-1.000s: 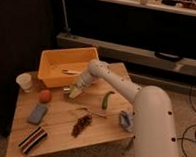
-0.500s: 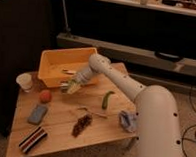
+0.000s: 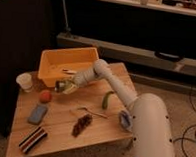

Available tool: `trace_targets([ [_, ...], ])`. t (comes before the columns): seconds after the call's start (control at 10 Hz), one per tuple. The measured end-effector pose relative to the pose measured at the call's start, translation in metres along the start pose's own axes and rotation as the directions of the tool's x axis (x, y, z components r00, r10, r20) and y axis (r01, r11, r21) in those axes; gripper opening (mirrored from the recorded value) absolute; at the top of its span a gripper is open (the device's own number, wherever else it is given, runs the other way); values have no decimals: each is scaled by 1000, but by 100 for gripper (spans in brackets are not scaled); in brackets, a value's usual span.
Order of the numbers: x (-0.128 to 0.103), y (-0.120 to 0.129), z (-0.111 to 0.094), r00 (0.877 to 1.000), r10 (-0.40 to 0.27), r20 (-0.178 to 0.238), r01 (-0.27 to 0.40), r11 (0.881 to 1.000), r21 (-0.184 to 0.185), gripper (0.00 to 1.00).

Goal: Stack cups on top of each other

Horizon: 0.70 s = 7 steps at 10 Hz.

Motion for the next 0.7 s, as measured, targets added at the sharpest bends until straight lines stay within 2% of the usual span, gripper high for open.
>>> trace_targets([
  [0.1, -2, -1, 2, 1000, 3, 24, -3, 1000, -14, 0],
  [0.4, -4, 0, 0, 998, 24, 59, -23, 999, -24, 0],
  [0.7, -13, 4, -3, 999, 8, 43, -6, 999, -38, 0],
])
